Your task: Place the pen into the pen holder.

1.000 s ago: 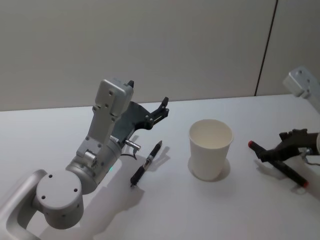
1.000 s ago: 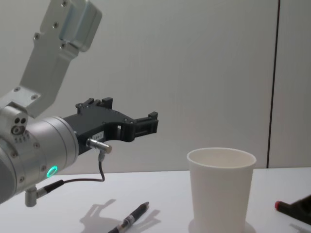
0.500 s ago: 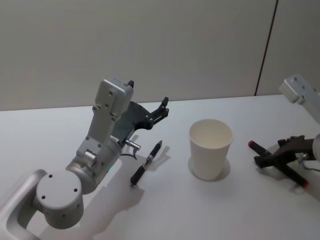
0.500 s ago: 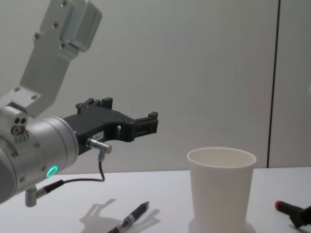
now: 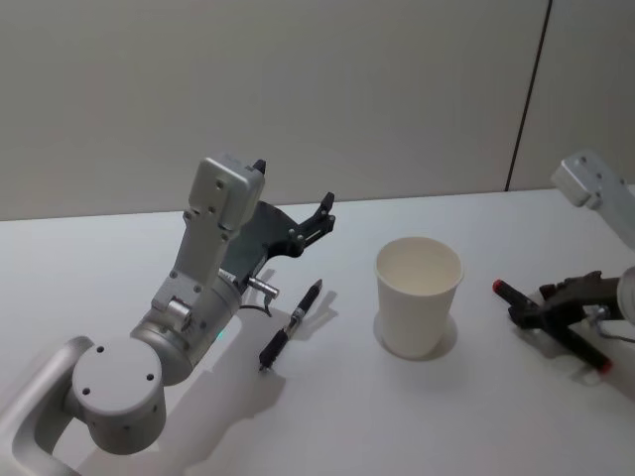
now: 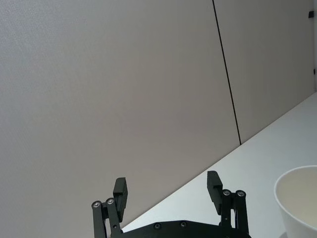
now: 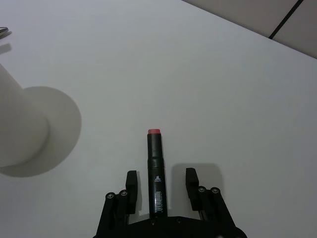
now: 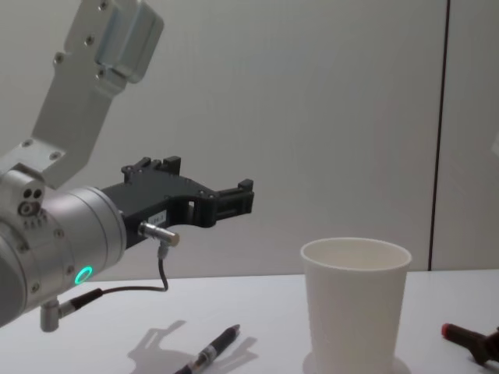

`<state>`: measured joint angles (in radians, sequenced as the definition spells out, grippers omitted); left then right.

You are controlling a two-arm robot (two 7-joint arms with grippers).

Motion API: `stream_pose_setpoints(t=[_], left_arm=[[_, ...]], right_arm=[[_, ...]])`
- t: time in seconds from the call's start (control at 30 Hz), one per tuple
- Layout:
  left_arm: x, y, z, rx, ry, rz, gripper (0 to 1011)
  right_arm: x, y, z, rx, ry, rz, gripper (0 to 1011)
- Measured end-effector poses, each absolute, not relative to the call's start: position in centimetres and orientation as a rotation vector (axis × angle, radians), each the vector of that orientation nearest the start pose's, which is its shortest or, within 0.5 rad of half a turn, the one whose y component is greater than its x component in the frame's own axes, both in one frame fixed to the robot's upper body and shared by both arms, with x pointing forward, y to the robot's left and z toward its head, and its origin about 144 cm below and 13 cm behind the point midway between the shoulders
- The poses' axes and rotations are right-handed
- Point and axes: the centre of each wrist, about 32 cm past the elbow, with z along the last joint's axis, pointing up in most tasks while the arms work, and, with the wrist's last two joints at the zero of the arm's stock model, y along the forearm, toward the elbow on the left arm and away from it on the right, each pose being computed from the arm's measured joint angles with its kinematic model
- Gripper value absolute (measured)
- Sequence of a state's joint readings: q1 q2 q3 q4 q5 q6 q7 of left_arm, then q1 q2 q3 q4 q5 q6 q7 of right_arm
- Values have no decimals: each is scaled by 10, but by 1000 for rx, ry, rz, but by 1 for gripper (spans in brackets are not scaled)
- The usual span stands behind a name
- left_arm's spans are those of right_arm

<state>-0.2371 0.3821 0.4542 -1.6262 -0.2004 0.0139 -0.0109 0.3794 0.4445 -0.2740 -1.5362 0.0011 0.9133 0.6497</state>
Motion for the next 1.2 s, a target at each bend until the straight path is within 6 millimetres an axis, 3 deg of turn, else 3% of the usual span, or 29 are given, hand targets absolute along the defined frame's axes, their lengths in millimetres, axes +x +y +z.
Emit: stream_pose_setpoints(t=[0.2,0.27,0.3,0.47,1.2], left_arm=[[492,198,1204,61,-267,1124,1001],[492,198,1204,61,-267,1124,1001],[492,198,1204,61,-268,1124,1001],[492,198,1204,61,-268,1124,1001],[492,198,1204,61,-268,1124,1001]], right_arm=[[541,-285,1255,-772,335,-930,426],[541,-285,1254,-772,336,-930,391],[541,-285,1254,-773,336,-931,317],[541,-285,1254,-774,337,-931,187],[541,-285,1253,-774,339,-931,167]])
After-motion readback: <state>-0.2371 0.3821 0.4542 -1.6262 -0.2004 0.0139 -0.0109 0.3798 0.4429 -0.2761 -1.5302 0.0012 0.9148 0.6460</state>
